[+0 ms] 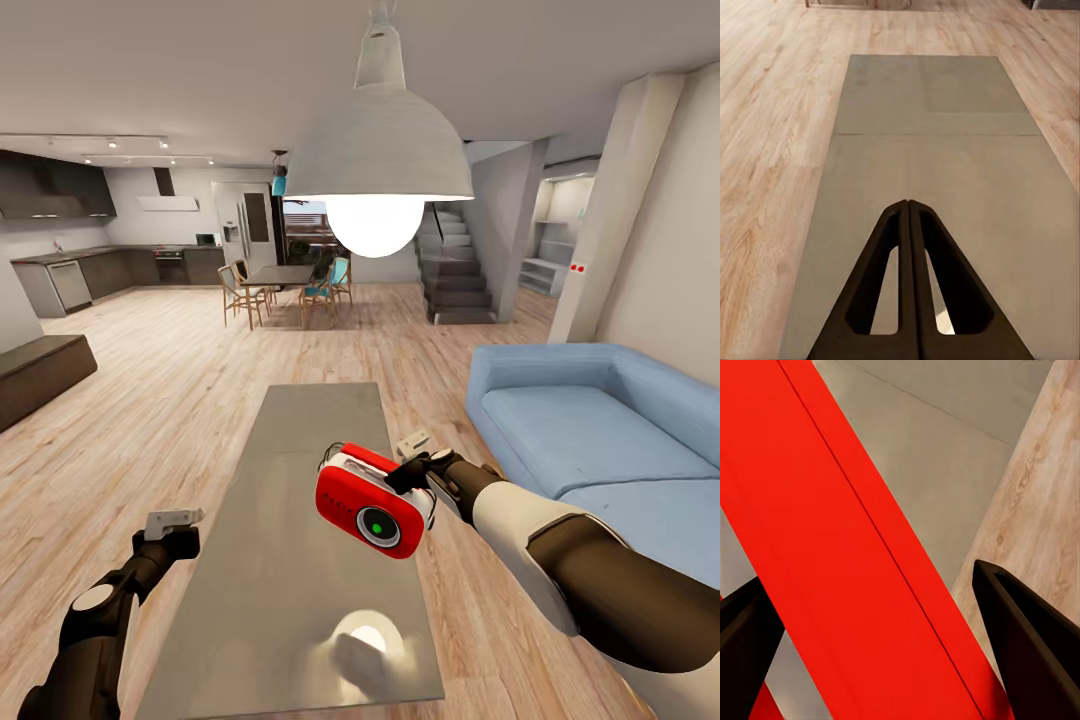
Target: Turn on the radio receiver that's on the table in the living room.
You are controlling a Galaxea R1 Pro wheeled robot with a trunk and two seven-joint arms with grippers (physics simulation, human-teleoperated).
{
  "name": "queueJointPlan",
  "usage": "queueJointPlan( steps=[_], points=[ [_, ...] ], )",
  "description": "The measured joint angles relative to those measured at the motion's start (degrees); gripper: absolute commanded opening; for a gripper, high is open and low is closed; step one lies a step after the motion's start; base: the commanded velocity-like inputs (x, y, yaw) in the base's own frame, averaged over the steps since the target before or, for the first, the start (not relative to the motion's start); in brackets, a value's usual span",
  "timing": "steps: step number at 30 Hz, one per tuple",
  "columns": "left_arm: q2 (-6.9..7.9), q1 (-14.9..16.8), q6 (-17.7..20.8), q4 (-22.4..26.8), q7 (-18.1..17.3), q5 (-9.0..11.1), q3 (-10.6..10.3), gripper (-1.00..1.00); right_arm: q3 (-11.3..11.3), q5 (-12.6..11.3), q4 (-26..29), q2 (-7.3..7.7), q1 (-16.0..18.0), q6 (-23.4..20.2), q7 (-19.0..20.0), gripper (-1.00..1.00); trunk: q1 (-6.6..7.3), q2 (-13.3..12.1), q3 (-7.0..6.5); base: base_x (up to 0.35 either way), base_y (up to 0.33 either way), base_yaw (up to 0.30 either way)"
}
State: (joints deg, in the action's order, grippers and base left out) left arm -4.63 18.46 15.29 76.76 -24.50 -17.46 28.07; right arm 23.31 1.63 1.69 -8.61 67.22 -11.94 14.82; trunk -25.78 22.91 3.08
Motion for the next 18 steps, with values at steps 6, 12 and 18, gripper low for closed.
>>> queueJointPlan(
  steps=[6, 12, 18],
  points=[
    [-0.11, 0.0, 0.09, -0.09, 0.05, -0.03, -0.03, -1.0, 0.03, -0.01, -0.05, -0.02, 0.0, -0.24, 0.28, -1.0, 0.0, 0.0, 0.0, 0.312, 0.0, 0.0],
    [-0.12, 0.0, -0.01, -0.25, 0.06, -0.03, -0.04, -1.0, 0.04, -0.14, -0.12, -0.34, -0.01, -0.52, 0.53, -1.0, 0.0, -0.01, 0.0, 0.221, 0.017, 0.0],
    [-0.12, 0.0, 0.0, -0.59, 0.06, -0.1, -0.03, -1.0, 0.3, 2.12, -0.33, -1.38, 0.0, -1.95, 0.52, -1.0, -0.01, -0.01, 0.0, -0.033, 0.122, 0.0]
  ],
)
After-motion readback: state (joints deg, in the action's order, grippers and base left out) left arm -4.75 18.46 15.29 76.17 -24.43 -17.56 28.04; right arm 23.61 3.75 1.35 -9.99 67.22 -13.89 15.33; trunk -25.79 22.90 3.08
